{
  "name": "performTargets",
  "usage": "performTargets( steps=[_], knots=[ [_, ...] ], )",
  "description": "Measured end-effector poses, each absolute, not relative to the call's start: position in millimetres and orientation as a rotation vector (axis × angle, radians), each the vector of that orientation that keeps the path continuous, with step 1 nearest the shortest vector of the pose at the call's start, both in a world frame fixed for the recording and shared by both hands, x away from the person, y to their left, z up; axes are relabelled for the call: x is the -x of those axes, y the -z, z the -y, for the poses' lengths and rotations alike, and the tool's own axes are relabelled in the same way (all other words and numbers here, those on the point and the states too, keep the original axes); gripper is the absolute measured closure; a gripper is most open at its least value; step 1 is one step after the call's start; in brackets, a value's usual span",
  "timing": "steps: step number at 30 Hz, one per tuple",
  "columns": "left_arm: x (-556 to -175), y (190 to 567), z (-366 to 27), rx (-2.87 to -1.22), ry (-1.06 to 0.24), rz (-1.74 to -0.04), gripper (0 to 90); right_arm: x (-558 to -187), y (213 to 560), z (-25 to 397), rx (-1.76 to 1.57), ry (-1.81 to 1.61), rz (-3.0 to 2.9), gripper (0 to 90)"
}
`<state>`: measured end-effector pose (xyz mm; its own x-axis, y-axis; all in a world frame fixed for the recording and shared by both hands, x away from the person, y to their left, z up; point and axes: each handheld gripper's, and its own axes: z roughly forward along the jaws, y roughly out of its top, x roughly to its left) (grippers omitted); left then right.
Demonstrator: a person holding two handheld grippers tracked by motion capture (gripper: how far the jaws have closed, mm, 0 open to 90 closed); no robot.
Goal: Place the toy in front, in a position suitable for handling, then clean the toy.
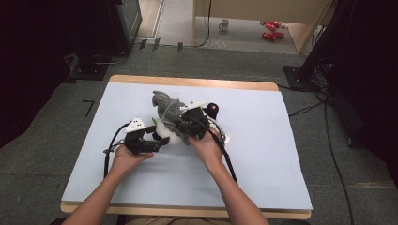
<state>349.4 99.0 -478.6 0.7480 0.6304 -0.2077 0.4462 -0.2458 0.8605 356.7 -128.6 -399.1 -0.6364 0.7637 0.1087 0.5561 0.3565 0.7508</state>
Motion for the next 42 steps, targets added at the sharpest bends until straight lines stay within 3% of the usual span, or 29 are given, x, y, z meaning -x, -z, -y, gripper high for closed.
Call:
performTargets(
  steps=[2, 7, 11, 25, 32, 37, 42],
  knots=[
    [-350.0, 480.1, -97.5, -1.889, -0.225, -0.824, 21.8, -357.2, 399.1, 128.3, -1.182, -1.151, -2.365, 78.8],
    [-350.0, 478.0, -95.5, -1.893, -0.264, -0.824, 41.3, -358.9, 398.6, 129.6, -1.177, -1.153, -2.364, 78.6],
    [-350.3, 475.2, -91.5, -1.899, -0.289, -0.847, 50.6, -359.8, 395.3, 134.8, -1.16, -1.097, -2.347, 78.6],
    [-347.4, 468.2, -83.6, -1.879, -0.25, -0.873, 53.5, -369.1, 376.7, 177.3, -1.184, -0.994, -2.261, 79.4],
    [-349.9, 469.1, -86.4, -1.886, -0.25, -0.885, 54.0, -370.5, 350.6, 198.8, -1.24, -1.093, -2.181, 79.4],
    [-349.8, 468.8, -86.2, -1.896, -0.254, -0.881, 54.1, -357.7, 333.3, 170.8, -1.135, -1.223, -2.224, 79.4],
    [-349.5, 468.5, -85.8, -1.898, -0.258, -0.882, 54.2, -353.9, 349.8, 124.8, -1.083, -1.245, -2.355, 79.2]
  ],
)
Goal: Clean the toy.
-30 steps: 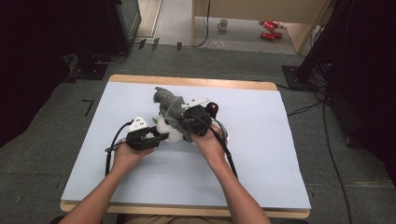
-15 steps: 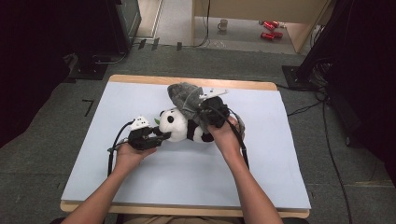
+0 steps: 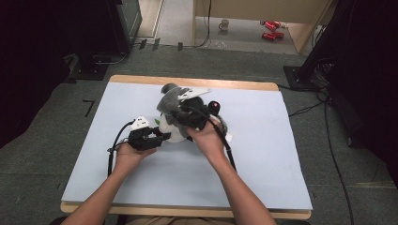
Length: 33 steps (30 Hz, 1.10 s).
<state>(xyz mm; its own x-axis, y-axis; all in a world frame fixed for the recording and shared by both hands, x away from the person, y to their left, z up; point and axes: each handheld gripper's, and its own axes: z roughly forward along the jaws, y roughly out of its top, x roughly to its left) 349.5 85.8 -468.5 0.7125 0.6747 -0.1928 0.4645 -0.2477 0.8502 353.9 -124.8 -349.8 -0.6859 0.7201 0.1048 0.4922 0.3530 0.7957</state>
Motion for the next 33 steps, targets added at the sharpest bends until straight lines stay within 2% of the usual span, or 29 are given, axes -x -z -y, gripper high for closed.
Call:
performTargets(
  steps=[4, 8, 19, 28, 33],
  knots=[
    [-348.7, 468.4, -85.4, -1.909, -0.265, -0.879, 54.2, -361.1, 380.7, 105.7, -1.111, -1.157, -2.449, 79.1],
    [-349.0, 468.9, -85.1, -1.913, -0.265, -0.88, 54.5, -368.5, 394.5, 125.0, -1.186, -1.154, -2.436, 79.3],
    [-352.6, 468.5, -89.1, -1.924, -0.247, -0.871, 54.9, -364.3, 373.7, 187.9, -1.25, -1.053, -2.317, 79.5],
    [-354.7, 468.3, -93.4, -1.985, -0.272, -0.817, 55.3, -338.1, 340.6, 232.9, -1.136, -1.278, -2.287, 79.5],
    [-355.1, 469.0, -97.7, -2.012, -0.292, -0.777, 55.4, -330.0, 322.3, 250.8, -1.088, -1.275, -2.323, 79.4]
  ],
)
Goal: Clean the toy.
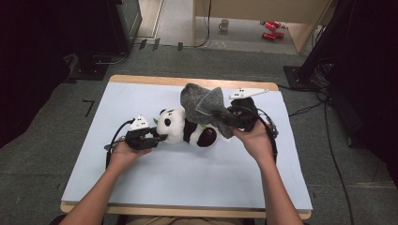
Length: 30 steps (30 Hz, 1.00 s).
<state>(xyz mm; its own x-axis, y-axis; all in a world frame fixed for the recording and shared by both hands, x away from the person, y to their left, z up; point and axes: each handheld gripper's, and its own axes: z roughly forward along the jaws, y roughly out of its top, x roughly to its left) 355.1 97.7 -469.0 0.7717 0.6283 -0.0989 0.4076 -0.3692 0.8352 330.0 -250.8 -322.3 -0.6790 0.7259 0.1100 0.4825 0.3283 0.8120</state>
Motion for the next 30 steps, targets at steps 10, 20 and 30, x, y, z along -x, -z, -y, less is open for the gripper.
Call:
performTargets(
  steps=[10, 20, 30],
  knots=[
    [-364.0, 469.8, -116.5, -2.008, -0.264, -0.785, 56.7, -308.0, 287.8, 306.4, -1.063, -1.366, -2.397, 79.4],
    [-363.6, 470.9, -116.3, -2.001, -0.263, -0.777, 56.6, -333.2, 339.7, 289.8, -1.152, -1.274, -2.536, 78.1],
    [-360.3, 472.5, -115.6, -2.011, -0.28, -0.77, 56.6, -353.9, 401.4, 242.3, -1.12, -1.267, -2.411, 65.7]
  ],
)
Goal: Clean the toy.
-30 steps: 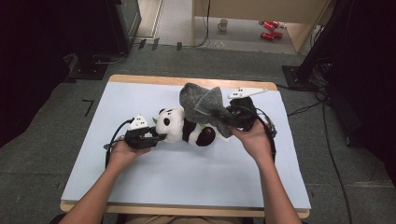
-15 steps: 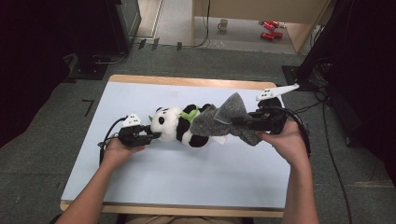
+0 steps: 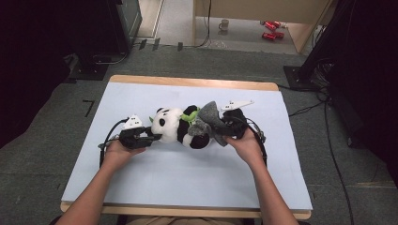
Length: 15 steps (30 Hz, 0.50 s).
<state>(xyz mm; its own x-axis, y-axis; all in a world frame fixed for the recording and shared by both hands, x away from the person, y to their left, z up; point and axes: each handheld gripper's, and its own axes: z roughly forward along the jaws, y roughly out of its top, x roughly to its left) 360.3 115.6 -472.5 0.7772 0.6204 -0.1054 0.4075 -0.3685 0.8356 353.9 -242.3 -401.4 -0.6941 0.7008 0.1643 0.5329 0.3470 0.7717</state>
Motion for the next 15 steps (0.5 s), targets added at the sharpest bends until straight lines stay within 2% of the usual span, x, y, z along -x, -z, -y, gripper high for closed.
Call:
performTargets(
  steps=[3, 6, 10, 15],
  knots=[
    [-359.8, 472.9, -116.0, -2.019, -0.281, -0.769, 56.5, -357.1, 408.5, 243.0, -1.139, -1.305, -2.368, 47.7],
    [-359.5, 473.1, -115.9, -2.021, -0.282, -0.771, 56.6, -361.1, 412.7, 248.1, -1.23, -1.365, -2.354, 39.4],
    [-359.0, 473.5, -115.9, -2.023, -0.284, -0.773, 56.6, -365.6, 418.4, 248.2, -1.396, -1.501, -2.323, 36.6],
    [-357.9, 473.9, -115.4, -2.025, -0.287, -0.778, 56.7, -364.7, 418.7, 237.3, -1.406, -1.511, -2.29, 32.7]
  ],
)
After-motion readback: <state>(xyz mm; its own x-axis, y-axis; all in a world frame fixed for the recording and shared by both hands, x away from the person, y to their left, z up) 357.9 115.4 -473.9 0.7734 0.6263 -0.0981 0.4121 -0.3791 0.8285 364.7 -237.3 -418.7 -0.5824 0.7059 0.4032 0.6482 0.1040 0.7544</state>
